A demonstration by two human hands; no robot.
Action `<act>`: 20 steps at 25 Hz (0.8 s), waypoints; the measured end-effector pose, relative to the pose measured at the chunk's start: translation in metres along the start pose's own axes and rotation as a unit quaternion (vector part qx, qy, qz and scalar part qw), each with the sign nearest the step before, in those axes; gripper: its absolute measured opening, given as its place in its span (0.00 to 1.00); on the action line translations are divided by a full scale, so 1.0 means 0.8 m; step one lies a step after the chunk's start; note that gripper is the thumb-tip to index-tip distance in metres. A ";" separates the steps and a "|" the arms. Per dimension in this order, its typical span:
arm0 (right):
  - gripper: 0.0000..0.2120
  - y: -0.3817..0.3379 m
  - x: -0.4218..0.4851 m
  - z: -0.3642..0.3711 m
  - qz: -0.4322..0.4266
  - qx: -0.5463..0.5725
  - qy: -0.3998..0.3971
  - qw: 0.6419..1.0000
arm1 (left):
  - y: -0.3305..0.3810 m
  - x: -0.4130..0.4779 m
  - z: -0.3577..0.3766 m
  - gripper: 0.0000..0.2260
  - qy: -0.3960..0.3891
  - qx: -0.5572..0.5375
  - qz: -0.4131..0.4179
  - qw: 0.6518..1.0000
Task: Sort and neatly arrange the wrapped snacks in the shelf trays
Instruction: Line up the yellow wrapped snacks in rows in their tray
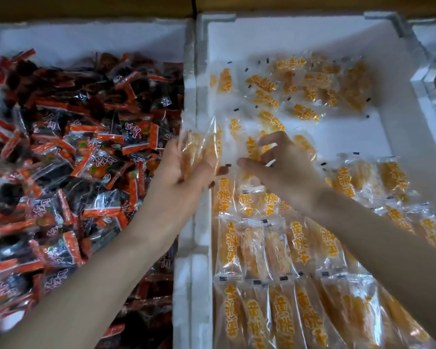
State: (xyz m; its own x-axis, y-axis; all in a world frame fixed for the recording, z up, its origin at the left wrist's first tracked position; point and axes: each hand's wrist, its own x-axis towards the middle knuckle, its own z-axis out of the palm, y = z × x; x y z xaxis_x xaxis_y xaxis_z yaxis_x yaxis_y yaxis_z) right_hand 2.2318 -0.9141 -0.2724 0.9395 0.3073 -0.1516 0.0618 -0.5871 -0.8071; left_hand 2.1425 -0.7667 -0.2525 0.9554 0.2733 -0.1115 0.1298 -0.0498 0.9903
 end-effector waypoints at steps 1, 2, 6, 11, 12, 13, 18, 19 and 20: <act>0.21 -0.004 0.006 0.011 -0.010 -0.028 -0.016 0.999 | -0.002 0.001 -0.005 0.16 0.001 0.001 -0.001 1.000; 0.22 -0.007 0.010 0.022 -0.015 -0.061 -0.038 0.997 | -0.004 0.002 -0.010 0.17 0.002 0.002 -0.004 1.000; 0.19 0.001 0.019 0.048 -0.036 -0.171 -0.089 0.981 | -0.005 0.003 -0.019 0.13 0.002 -0.039 -0.011 0.999; 0.07 0.016 0.019 0.038 -0.052 -0.158 -0.091 0.982 | -0.012 -0.001 -0.021 0.09 0.020 -0.116 -0.046 0.992; 0.05 0.016 0.021 0.035 -0.058 -0.156 -0.085 0.982 | -0.013 -0.002 -0.022 0.09 0.022 -0.123 -0.049 0.991; 0.05 0.016 0.024 0.034 -0.064 -0.159 -0.078 0.982 | -0.014 -0.003 -0.022 0.10 0.025 -0.128 -0.049 0.990; 0.08 0.011 0.032 0.030 -0.018 0.008 -0.032 0.999 | -0.016 -0.006 -0.022 0.13 0.031 -0.137 -0.048 0.989; 0.08 0.010 0.031 0.030 -0.005 0.022 -0.040 0.999 | -0.016 -0.007 -0.021 0.12 0.031 -0.137 -0.049 0.989; 0.08 0.011 0.030 0.030 0.003 0.022 -0.053 0.998 | -0.017 -0.008 -0.020 0.11 0.030 -0.140 -0.053 0.988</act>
State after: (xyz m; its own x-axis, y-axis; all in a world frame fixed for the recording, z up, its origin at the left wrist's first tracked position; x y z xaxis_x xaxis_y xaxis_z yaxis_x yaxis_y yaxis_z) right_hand 2.2467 -0.8938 -0.2967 0.8988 0.3828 -0.2137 0.0394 -0.5560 -0.8303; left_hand 2.1303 -0.7526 -0.2639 0.9216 0.3205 -0.2190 0.1417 0.2476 0.9585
